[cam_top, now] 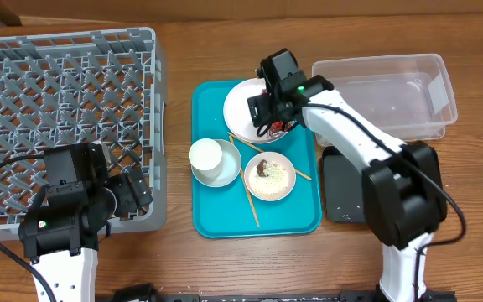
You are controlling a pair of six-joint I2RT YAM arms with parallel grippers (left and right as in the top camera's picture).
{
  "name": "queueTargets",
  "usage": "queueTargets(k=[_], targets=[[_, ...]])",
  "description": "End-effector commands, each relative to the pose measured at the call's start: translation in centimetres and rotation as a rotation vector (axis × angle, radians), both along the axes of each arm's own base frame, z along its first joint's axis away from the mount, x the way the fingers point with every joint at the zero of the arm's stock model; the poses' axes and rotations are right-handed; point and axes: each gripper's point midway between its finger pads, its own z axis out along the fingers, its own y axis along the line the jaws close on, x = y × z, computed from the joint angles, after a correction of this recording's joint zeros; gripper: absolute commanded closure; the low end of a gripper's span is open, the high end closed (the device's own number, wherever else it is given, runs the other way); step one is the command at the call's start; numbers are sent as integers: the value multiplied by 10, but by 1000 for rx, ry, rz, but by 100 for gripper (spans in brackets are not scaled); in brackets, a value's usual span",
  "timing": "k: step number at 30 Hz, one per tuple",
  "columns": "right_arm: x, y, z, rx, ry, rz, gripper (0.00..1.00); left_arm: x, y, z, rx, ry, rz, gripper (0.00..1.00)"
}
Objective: Sort waste into correct bins and load items into the dishwasher
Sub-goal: 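Grasp the red wrapper on the plate and drop it in the bin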
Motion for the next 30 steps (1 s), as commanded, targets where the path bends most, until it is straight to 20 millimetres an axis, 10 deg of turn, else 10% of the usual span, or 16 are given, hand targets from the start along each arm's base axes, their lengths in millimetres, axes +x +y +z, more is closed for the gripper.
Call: queueTargets(k=[1, 5, 9, 16, 20, 26, 30], targets=[[9, -8, -21, -63, -1, -22, 15, 4, 0, 9, -11, -26, 16, 0], [1, -13, -45, -97, 59, -25, 25, 4, 0, 9, -11, -26, 16, 0], [-11, -20, -46, -121, 108, -28, 74, 4, 0, 9, -11, -27, 16, 0], [3, -19, 70, 5, -83, -91, 95, 3, 0, 8, -11, -22, 16, 0], [-3, -83, 149, 66, -181, -409, 96, 3, 0, 8, -11, -23, 16, 0], [-21, -172, 109, 159, 46, -884, 95, 3, 0, 8, -11, -23, 16, 0], [-14, -185, 95, 215, 55, -900, 41, 3, 0, 8, -11, -23, 16, 0]])
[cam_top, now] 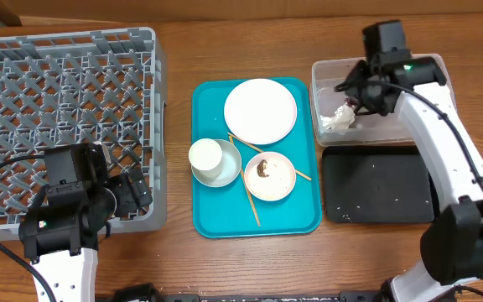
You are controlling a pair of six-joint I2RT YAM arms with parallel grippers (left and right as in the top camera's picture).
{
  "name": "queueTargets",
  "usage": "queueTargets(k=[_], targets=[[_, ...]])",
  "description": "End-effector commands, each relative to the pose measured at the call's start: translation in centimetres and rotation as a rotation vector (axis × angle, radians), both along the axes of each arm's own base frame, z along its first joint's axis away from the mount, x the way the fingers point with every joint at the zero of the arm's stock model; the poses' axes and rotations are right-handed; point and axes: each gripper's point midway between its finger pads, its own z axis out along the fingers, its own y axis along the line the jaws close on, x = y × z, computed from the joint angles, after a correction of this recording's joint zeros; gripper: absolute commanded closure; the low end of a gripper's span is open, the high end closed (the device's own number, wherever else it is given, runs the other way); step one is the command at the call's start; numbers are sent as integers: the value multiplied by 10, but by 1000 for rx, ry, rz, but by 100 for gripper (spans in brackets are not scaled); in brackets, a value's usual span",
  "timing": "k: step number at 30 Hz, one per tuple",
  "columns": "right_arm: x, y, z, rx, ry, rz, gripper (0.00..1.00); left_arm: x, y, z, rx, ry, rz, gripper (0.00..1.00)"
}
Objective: Sort waste into correct bins and load items into the dishwasher
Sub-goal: 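Grasp the red wrapper on the plate and drop it in the bin, then reach the right gripper to the white rice bowl and grip its rim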
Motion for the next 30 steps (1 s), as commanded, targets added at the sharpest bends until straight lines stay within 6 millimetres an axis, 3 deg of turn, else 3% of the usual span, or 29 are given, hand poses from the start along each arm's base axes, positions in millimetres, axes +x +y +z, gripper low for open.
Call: queueTargets(k=[1, 4, 7, 9, 11, 13, 17, 20, 22, 26, 30], targets=[[2, 3, -1, 52, -11, 2, 26, 4, 0, 9, -11, -26, 16, 0], [3, 6, 28, 15, -81, 126, 21, 4, 0, 9, -10, -27, 16, 0], [-14, 10, 75, -1, -175, 239, 17, 5, 0, 9, -10, -29, 16, 0], [-32, 17, 86, 16, -172, 316, 17, 5, 0, 9, -10, -30, 16, 0], [-51, 25, 86, 52, -129, 375, 19, 5, 0, 9, -10, -30, 16, 0], [-79, 39, 74, 112, -22, 440, 24, 5, 0, 9, -10, -30, 16, 0], [-106, 67, 51, 121, 76, 543, 25, 5, 0, 9, -10, -31, 16, 0], [-133, 111, 28, 90, 132, 695, 25, 5, 0, 9, -10, -30, 16, 0], [-143, 130, 15, 34, 131, 766, 24, 5, 0, 9, -10, -31, 16, 0], [-168, 192, -26, -15, 87, 969, 25, 5, 0, 9, -10, -30, 16, 0], [-178, 226, -58, -34, 48, 1058, 30, 5, 0, 9, -10, -30, 16, 0]])
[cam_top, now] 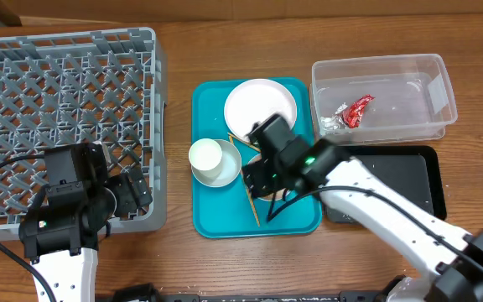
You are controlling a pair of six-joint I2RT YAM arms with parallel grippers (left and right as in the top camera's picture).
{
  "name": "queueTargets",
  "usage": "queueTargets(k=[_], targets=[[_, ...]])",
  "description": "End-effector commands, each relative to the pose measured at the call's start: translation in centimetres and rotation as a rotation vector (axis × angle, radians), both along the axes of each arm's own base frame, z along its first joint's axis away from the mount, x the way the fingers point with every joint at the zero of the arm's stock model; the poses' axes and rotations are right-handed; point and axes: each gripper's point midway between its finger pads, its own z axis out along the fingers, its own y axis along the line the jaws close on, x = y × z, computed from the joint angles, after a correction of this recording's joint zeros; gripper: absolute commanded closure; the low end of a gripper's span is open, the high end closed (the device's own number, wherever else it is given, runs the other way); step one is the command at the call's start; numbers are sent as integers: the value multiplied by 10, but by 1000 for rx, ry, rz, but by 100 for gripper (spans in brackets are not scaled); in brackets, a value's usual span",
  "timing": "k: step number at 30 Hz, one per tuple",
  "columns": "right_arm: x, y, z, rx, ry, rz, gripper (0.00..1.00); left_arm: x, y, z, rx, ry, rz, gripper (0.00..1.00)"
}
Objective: Sort waste into correct bins and load items into the dishwasher
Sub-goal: 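Reach the right gripper to the white rice bowl and grip its rim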
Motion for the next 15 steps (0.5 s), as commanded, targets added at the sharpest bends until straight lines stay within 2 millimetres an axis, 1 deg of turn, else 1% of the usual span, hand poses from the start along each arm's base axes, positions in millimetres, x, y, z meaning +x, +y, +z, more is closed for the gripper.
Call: queueTargets(k=[1, 2, 4, 7, 8, 9, 10, 11, 13, 15], targets=[[-5, 13, -24, -34, -17, 45, 30, 4, 0, 9, -11, -26, 16, 0], [-5, 16, -27, -38, -16, 50, 30, 4, 0, 9, -11, -26, 16, 0], [-4, 20, -44, -60, 2, 59, 32, 4, 0, 9, -11, -26, 16, 0], [-8, 24, -67, -77, 56, 69, 40, 4, 0, 9, -11, -26, 16, 0], [-9, 26, -71, -74, 72, 74, 42, 4, 0, 9, -11, -26, 16, 0], [-10, 28, -78, -74, 88, 76, 48, 4, 0, 9, -11, -26, 16, 0], [-10, 28, -79, -74, 88, 74, 50, 4, 0, 9, -11, -27, 16, 0], [-10, 28, -80, -76, 89, 73, 57, 4, 0, 9, -11, -26, 16, 0], [-11, 26, -81, -81, 98, 67, 62, 4, 0, 9, -11, -26, 16, 0], [-14, 24, -82, -92, 110, 64, 65, 4, 0, 9, -10, -26, 16, 0]])
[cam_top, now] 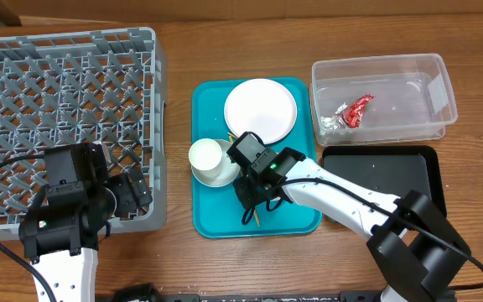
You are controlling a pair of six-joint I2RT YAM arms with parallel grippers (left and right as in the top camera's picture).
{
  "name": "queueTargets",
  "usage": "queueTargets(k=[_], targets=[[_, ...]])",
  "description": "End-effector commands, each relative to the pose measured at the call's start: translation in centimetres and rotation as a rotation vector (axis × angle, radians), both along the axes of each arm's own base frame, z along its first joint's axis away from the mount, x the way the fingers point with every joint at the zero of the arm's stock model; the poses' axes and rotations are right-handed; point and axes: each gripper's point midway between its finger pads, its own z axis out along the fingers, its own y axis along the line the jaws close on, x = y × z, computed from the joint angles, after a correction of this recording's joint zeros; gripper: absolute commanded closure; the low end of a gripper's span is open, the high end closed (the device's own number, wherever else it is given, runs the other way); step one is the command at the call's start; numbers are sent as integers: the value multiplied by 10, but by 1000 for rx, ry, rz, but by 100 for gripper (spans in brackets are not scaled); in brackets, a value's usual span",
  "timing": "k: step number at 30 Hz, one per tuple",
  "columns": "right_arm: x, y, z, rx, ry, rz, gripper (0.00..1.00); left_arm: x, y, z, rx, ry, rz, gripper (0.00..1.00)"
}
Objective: Sort waste into correct bins and load items into the dishwasher
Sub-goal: 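Reach the right gripper to the white rice bowl and grip its rim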
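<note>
On the teal tray (204, 220) sit a white plate (261, 109) and a white cup (209, 159). My right gripper (250, 191) is low over the tray's middle, just right of the cup, and covers the small food bowl. Thin wooden chopsticks (256, 220) poke out below it. Whether its jaws are open or shut is hidden by the wrist. A red wrapper (358, 108) and crumpled foil (332, 124) lie in the clear bin (430, 126). My left gripper (132, 197) hangs over the grey dish rack (65, 92) at its near right corner, holding nothing that I can see.
A black tray (392, 172) lies right of the teal one, below the clear bin, with the right arm stretched over its left edge. The rack fills the left half of the wooden table.
The right gripper has shifted a little left and toward the cup, from over the small bowl to over the chopsticks. The bowl is now hidden beneath it. The left arm has not moved.
First the right gripper was at the plate's right edge, on red waste. Then it hung over the clear bin with crumpled waste beneath it. Later the wrapper and foil lay in the bin while the gripper stood over the small bowl; now it is beside the cup.
</note>
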Motion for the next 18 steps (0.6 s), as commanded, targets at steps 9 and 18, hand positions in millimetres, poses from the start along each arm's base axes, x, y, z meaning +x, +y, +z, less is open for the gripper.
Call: queueTargets(k=[9, 18], targets=[[-13, -12, -15, -33, 44, -14, 82, 4, 0, 9, -11, -26, 16, 0], [13, -18, 49, -29, -89, -84, 96, 3, 0, 8, -11, -22, 16, 0]])
